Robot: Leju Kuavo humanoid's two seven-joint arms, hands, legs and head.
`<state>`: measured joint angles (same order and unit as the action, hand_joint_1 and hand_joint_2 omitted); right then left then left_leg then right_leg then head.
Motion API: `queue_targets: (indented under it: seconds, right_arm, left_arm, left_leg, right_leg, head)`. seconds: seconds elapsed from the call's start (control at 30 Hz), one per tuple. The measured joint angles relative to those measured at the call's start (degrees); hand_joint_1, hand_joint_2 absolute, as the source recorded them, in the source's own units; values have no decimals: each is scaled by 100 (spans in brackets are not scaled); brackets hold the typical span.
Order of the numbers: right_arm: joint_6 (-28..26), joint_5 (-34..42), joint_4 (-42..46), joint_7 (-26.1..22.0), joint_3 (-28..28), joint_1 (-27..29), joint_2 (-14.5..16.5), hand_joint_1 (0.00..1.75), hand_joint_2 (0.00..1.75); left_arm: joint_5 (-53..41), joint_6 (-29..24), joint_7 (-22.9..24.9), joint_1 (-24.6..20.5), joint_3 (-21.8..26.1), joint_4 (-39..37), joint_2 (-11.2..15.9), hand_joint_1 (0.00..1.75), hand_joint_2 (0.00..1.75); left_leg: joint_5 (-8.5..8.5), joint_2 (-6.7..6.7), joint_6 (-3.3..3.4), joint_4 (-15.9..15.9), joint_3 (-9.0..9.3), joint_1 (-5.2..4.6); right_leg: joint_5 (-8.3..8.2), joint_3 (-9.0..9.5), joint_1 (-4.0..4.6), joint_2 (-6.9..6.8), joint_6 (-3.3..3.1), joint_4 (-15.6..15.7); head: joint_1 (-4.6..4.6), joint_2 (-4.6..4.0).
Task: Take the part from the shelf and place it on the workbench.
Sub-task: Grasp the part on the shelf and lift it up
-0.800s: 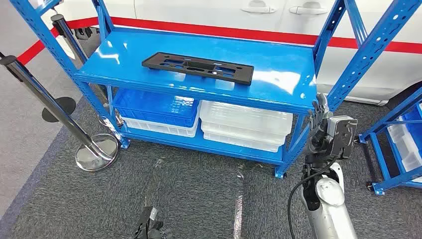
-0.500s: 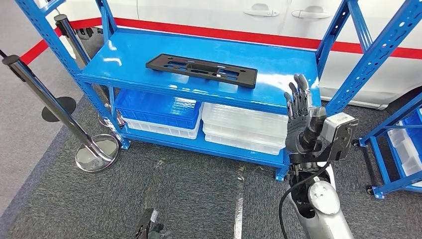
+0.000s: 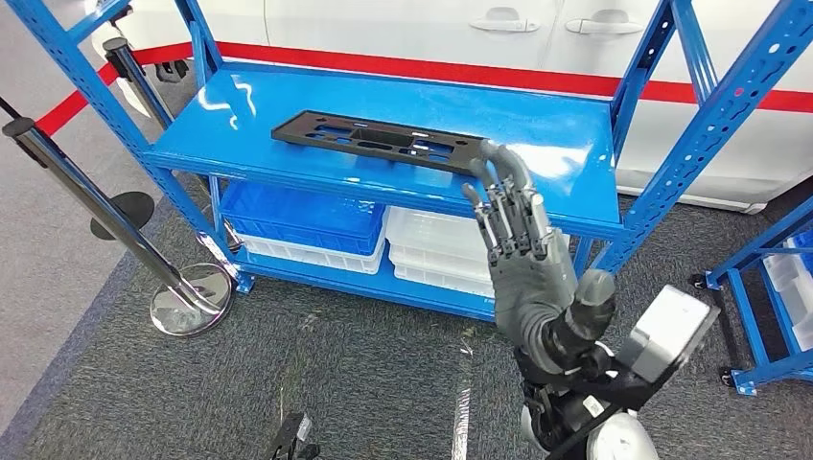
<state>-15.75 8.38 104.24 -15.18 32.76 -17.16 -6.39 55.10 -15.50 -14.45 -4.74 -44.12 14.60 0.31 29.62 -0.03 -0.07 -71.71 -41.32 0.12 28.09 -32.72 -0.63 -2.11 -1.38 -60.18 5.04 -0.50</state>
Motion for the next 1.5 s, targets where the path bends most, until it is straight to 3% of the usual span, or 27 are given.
queue_targets:
  seconds: [0.07,0.13,0.17,0.23,0.3,0.37,0.43,0.73,0.8,0.87,0.9,0.93,1.0,1.03,1.07,1.1,1.17,1.3,1.37,1.43,1.47,1.5]
  right_arm:
    - [-36,-30,145,24,136,-2,-32,0,0]
    - [-68,-52,253,33,220,-4,-68,0,0]
    - [-80,-64,299,40,257,-4,-87,0,0]
    - [-90,-91,386,68,320,-5,-120,0,0]
    - [-94,-122,458,97,350,-11,-151,0,0]
    - [-98,-139,494,114,366,-9,-181,0,0]
    - [-99,-140,500,120,372,-3,-196,0,0]
    - [-99,-140,501,120,373,-2,-197,0,0]
    - [-99,-141,502,120,375,3,-202,0,0]
    - [-99,-143,518,119,402,10,-231,0,0]
    - [-99,-144,543,120,426,13,-260,0,0]
    - [-92,-98,577,116,449,17,-289,0,0]
    - [-75,56,628,108,470,38,-334,0,0]
    - [-67,135,637,100,470,46,-342,0,0]
    - [-67,166,638,96,470,54,-345,0,0]
    - [-67,169,641,93,470,53,-345,0,0]
    - [-67,174,647,91,470,55,-346,0,0]
    - [-64,177,658,88,473,59,-355,0,175]
    - [-56,177,661,89,473,61,-358,0,175]
    - [-31,178,658,92,473,82,-365,0,175]
    - [-14,179,657,93,473,92,-370,0,175]
    - [-3,179,656,94,473,97,-374,0,175]
  left_arm:
    - [5,-1,-4,-14,-46,-17,1,0,0]
    - [5,-2,-14,-45,-101,-26,3,0,0]
    - [5,-2,-21,-54,-124,-32,7,0,0]
    - [5,-3,-31,-51,-161,-48,15,0,0]
    - [4,-6,-37,-43,-179,-63,22,0,0]
    - [4,-8,-42,-50,-185,-70,26,0,0]
    - [4,-7,-43,-58,-186,-72,26,0,0]
    - [4,-6,-43,-59,-186,-72,26,0,0]
    - [4,-6,-43,-60,-186,-72,25,0,0]
    - [5,-6,-43,-54,-190,-78,25,0,0]
    - [5,-6,-43,-59,-214,-86,27,0,0]
    - [5,-5,-44,-62,-239,-96,28,0,0]
    - [5,-4,-46,-74,-287,-109,26,0,0]
    - [5,-3,-48,-71,-290,-111,24,0,0]
    - [5,-3,-48,-69,-291,-112,23,0,0]
    - [5,-3,-48,-68,-291,-114,25,0,0]
    - [5,-3,-48,-79,-297,-119,31,0,0]
    - [4,-4,-51,-71,-376,-127,42,0,0]
    - [3,-2,-54,-75,-398,-130,43,0,0]
    - [3,1,-54,-81,-421,-132,37,0,0]
    - [2,2,-54,-76,-432,-132,34,0,0]
    - [2,3,-54,-67,-440,-133,32,0,0]
  left_leg:
    - [-407,183,42,781,324,-40]
    - [-483,347,98,1181,495,-106]
    - [-453,348,124,1216,511,-138]
    - [-450,221,182,1264,539,-121]
    - [-448,108,253,1330,620,-85]
    - [-425,10,313,1353,679,-71]
    - [-411,-39,330,1353,696,-71]
    - [-409,-43,331,1353,697,-71]
    - [-401,-72,333,1352,705,-72]
    - [-340,-228,326,1330,769,-70]
    - [-267,-365,295,1289,803,-67]
    - [-113,-355,214,1063,737,-52]
    - [-19,-195,70,429,289,-21]
    - [-142,-49,43,343,145,-13]
    - [-356,-39,80,519,140,-28]
    - [-514,-38,126,867,310,-59]
    - [-553,-37,201,1271,529,-136]
    - [-483,-42,304,1561,814,-160]
    - [-433,-41,360,1630,970,-129]
    - [-344,-42,384,1632,1059,-116]
    - [-290,-43,375,1629,1116,-106]
    - [-230,-46,360,1623,1184,-91]
  right_leg:
    - [77,100,17,-62,33,5]
    - [127,149,44,-127,82,23]
    - [142,164,55,-173,110,39]
    - [184,190,44,-239,167,55]
    - [346,78,28,-72,203,-238]
    - [609,-252,15,149,208,-878]
    - [746,-461,11,198,211,-1244]
    - [754,-479,11,199,212,-1272]
    - [786,-591,11,201,214,-1433]
    - [511,-764,7,210,217,-1422]
    - [247,-709,-15,339,217,-1082]
    - [-2,-553,-27,406,164,-649]
    - [-82,-82,-21,454,56,7]
    - [16,72,5,350,3,44]
    - [102,175,14,303,3,53]
    - [147,229,15,294,13,70]
    - [192,307,-7,286,56,120]
    - [172,359,-40,262,160,-35]
    - [324,52,-44,258,192,-580]
    - [567,-452,-52,258,241,-1228]
    - [627,-647,-63,256,268,-1382]
    - [583,-744,-76,254,293,-1348]
  head:
    - [-2,0]
    - [-11,0]
    - [-15,0]
    - [-27,0]
    - [-39,0]
    - [-57,0]
    - [-64,0]
    - [-63,0]
    - [-62,0]
    - [-61,0]
    - [-57,0]
    - [-43,0]
    - [-12,0]
    - [0,0]
    - [-2,0]
    - [-15,0]
    - [-33,0]
    - [-44,0]
    - [-65,1]
    - [-80,1]
    - [-82,0]
    - [-84,0]
